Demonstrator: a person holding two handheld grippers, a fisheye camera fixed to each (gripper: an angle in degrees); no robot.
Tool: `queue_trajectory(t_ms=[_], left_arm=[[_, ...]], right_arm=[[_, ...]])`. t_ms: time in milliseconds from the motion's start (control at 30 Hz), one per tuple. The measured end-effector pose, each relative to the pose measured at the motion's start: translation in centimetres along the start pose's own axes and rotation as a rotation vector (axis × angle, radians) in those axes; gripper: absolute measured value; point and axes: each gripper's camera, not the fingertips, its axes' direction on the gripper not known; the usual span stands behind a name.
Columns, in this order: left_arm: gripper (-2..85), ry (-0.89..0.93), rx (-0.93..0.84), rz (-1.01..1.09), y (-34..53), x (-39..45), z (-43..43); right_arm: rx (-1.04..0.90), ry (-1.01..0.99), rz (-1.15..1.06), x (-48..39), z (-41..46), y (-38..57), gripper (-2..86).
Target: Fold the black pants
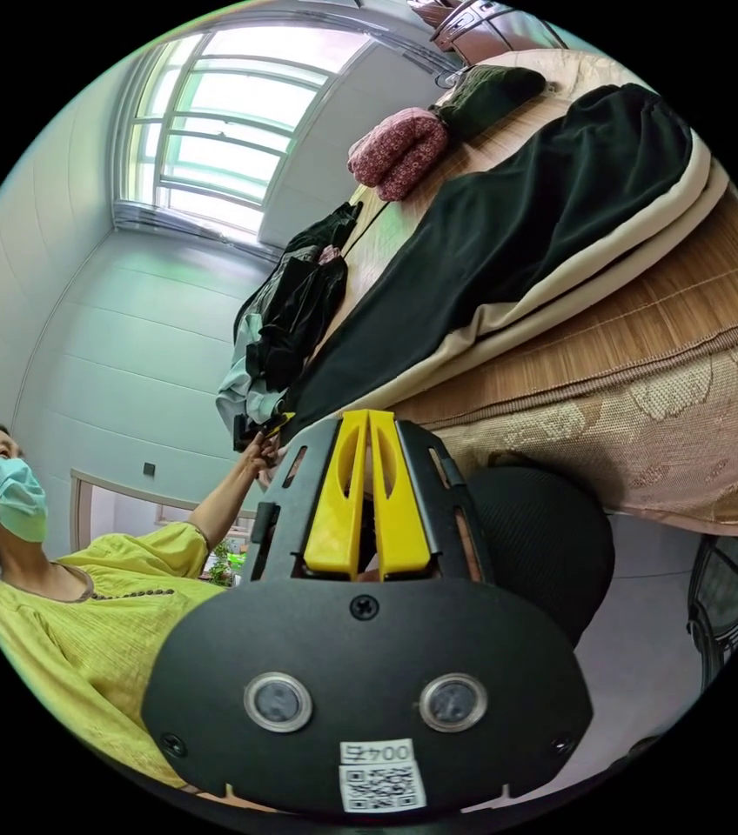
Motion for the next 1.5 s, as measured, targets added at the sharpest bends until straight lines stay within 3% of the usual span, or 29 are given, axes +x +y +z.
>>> queue_trajectory(t_ms=[333,533,633,800,900,1033,1200,1500], left_arm=[[6.7,-0.081,0.044,-0.020,4.9,0.8,1.8],[3.5,-0.317,0.326,-0.083,13.7,7.3,1.5],[1.5,-0.309,0.357,0.115,15.6,15.3,5.1],[0.3,-0.254,0.209,0.456,15.0,32.0,18.3],[0.2,-0.348,0.095,0.561,14.9,38.0,26.7],[0.1,-0.448,-0.042,0.538,15.9,39.2,35.1],[0.1,-0.280,0.144,0.391,19.9,35.8,37.8],[0.1,-0.307,0.175,0.422,22.6,35.0,43.5]], right_arm=[[0.000,0.007,0.002,-1.3,-0.8,-0.7,-0.7],[0.081,-0.021,0.030,-1.4,-2.0,-0.4,-0.7],[0.143,-0.040,0.056,-1.3,-2.5,-0.2,-0.7],[0.243,-0.074,0.110,-0.9,-3.3,-0.1,-0.5],[0.282,-0.033,0.120,-0.5,-4.0,-1.1,-0.1],[0.397,0.212,0.139,1.0,-7.6,-4.4,2.7],[0.452,0.162,0.273,5.6,-11.0,-9.8,6.7],[0.351,0.237,0.392,8.9,-8.0,-17.0,8.2]])
